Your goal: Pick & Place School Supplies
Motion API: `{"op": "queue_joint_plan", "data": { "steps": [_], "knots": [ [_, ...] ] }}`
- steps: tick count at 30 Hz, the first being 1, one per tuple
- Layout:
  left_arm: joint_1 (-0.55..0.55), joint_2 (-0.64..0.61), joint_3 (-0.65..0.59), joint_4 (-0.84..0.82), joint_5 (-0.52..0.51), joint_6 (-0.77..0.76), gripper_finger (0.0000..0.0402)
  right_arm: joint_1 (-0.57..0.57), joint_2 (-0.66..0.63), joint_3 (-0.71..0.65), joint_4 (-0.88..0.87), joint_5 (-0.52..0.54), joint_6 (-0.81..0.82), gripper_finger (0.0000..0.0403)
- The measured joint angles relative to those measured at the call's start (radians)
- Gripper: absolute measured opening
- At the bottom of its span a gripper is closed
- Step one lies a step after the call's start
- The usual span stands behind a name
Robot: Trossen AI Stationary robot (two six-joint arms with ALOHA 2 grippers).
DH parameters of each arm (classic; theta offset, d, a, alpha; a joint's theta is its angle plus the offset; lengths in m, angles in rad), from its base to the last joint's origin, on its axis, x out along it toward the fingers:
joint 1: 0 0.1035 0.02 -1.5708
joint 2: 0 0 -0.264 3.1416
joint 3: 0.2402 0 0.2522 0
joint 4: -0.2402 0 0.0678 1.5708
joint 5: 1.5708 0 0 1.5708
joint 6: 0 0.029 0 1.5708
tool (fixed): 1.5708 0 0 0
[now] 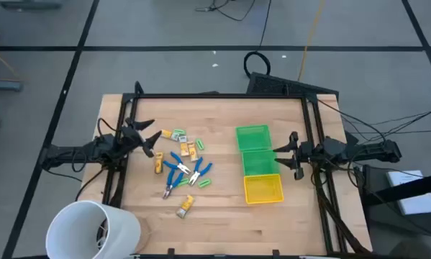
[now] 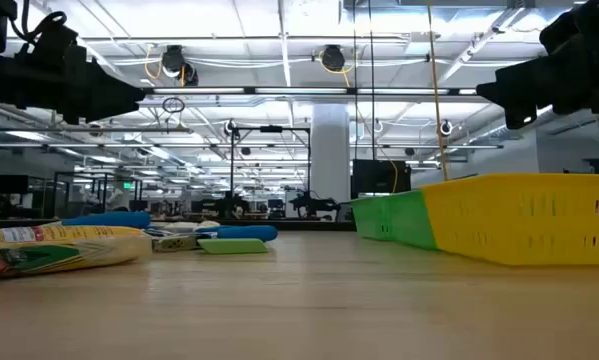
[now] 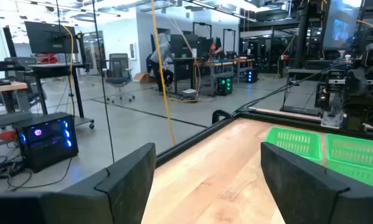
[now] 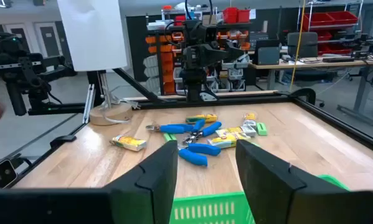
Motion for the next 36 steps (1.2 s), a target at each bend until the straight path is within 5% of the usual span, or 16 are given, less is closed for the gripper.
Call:
{"op": "queue_joint_plan", "data": {
  "steps": [12,18,30,36],
  "knots": [
    [0.0,0.0,0.0,0.031,0.0,-0.002,0.0294,0.0,0.0,0.0,0.0,0.0,0.0,0.0155],
    [-0.001,0.0,0.0,0.04,0.0,-0.182,0.0294,0.0,0.0,0.0,0.0,0.0,0.0,0.0155],
    [-0.001,0.0,0.0,-0.018,-0.102,-0.204,0.0294,0.0,0.0,0.0,0.0,0.0,0.0,0.0155],
    [-0.001,0.008,0.001,-0.04,-0.066,-0.279,0.0294,0.0,0.0,0.0,0.0,0.0,0.0,0.0155]
  ]
}}
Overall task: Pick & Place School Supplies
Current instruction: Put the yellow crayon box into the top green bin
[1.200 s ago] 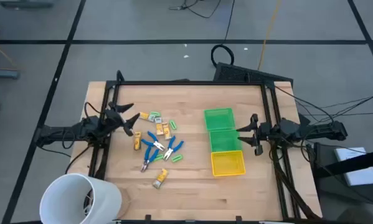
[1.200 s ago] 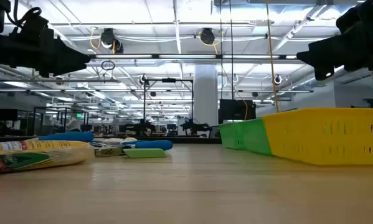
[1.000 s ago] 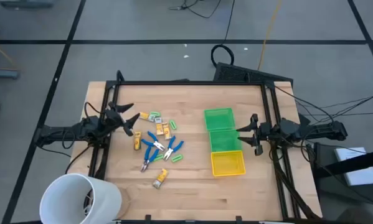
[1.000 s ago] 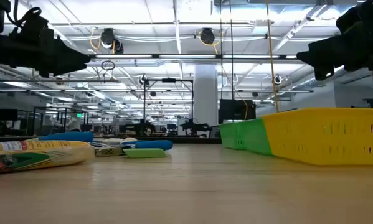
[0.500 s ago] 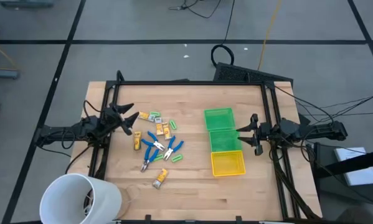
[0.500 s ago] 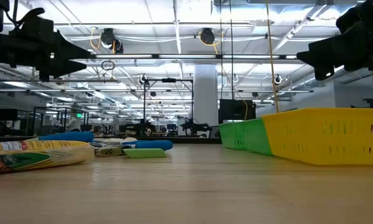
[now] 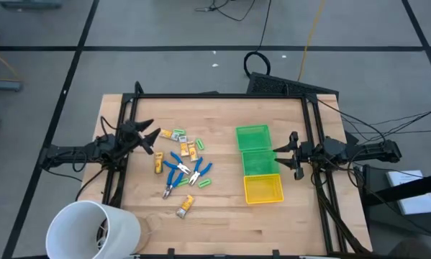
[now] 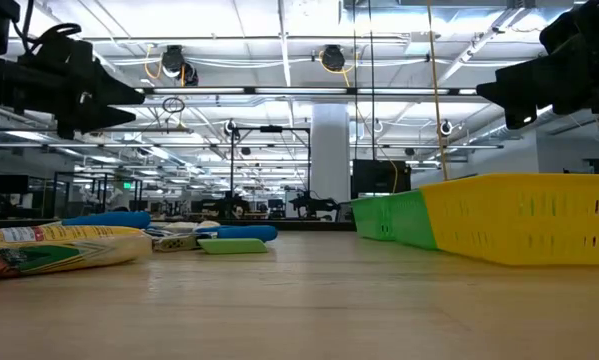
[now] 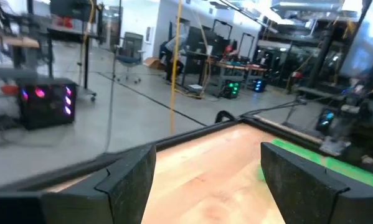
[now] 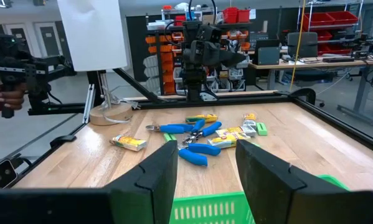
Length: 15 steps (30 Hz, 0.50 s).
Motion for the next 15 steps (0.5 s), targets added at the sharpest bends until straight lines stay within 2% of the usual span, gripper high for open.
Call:
{"op": "queue_joint_plan", "data": {
  "steps": [4,9,15],
  "knots": [
    [0.001,0.061,0.0,-0.003,0.021,-0.158,0.0294,0.0,0.0,0.0,0.0,0.0,0.0,0.0155],
    [0.0,0.234,0.003,-0.011,0.132,-0.29,0.0294,0.0,0.0,0.0,0.0,0.0,0.0,0.0155],
    [0.002,0.5,0.124,-0.228,0.141,-0.444,0.0294,0.0,0.0,0.0,0.0,0.0,0.0,0.0155]
  ]
}}
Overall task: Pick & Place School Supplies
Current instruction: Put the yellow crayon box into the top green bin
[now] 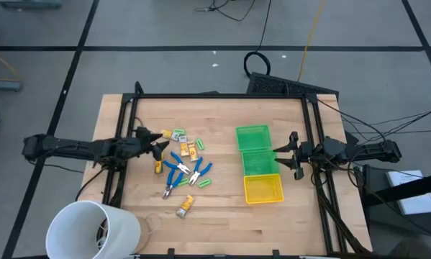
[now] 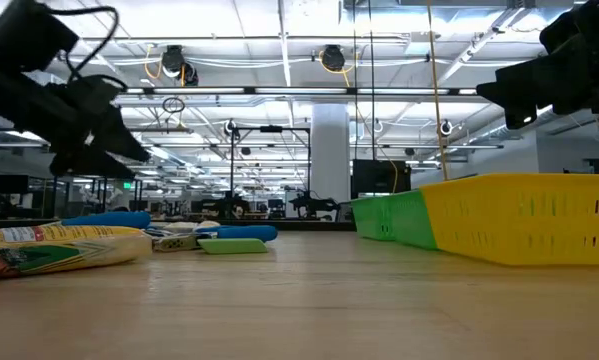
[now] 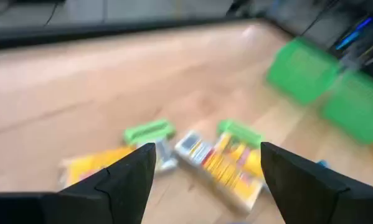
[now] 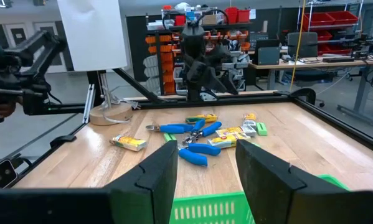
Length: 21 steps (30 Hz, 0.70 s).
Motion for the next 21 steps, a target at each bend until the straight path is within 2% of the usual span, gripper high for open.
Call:
{"op": "queue_joint_plan", "data": {
  "steps": [8,11,14,17,21],
  "knots": [
    [0.0,0.312,0.293,-0.539,0.231,-0.347,0.0294,0.0,0.0,0.0,0.0,0.0,0.0,0.0155],
    [0.0,0.408,0.365,-0.713,0.294,-0.501,0.0294,0.0,0.0,0.0,0.0,0.0,0.0,0.0155],
    [-0.001,0.481,0.393,-0.782,0.366,-0.609,0.0294,0.0,0.0,0.0,0.0,0.0,0.0,0.0155],
    [-0.013,0.541,0.394,-0.77,0.437,-0.671,0.0294,0.0,0.0,0.0,0.0,0.0,0.0,0.0155],
    [-0.035,0.608,0.394,-0.755,0.451,-0.692,0.0294,0.0,0.0,0.0,0.0,0.0,0.0,0.0155]
  ]
}}
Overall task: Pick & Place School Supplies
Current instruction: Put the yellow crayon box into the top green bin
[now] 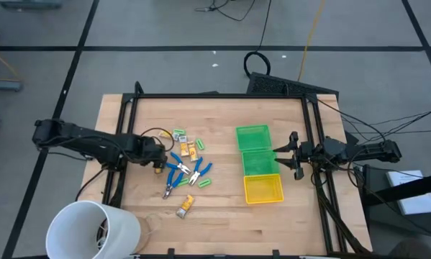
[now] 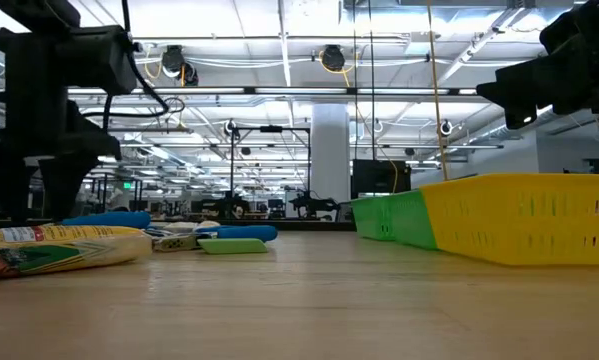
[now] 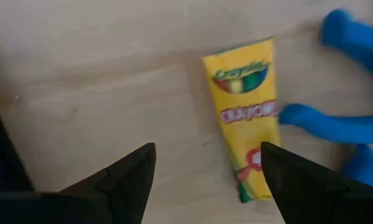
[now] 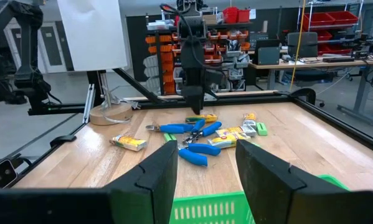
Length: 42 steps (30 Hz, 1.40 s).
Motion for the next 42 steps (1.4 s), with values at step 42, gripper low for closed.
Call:
{"op": "queue_joint_plan", "data": {
  "steps": [42],
  "knots": [
    [-0.03,0.08,-0.003,0.103,-0.059,-0.194,0.0294,0.0,0.0,0.0,0.0,0.0,0.0,0.0155]
  ]
}}
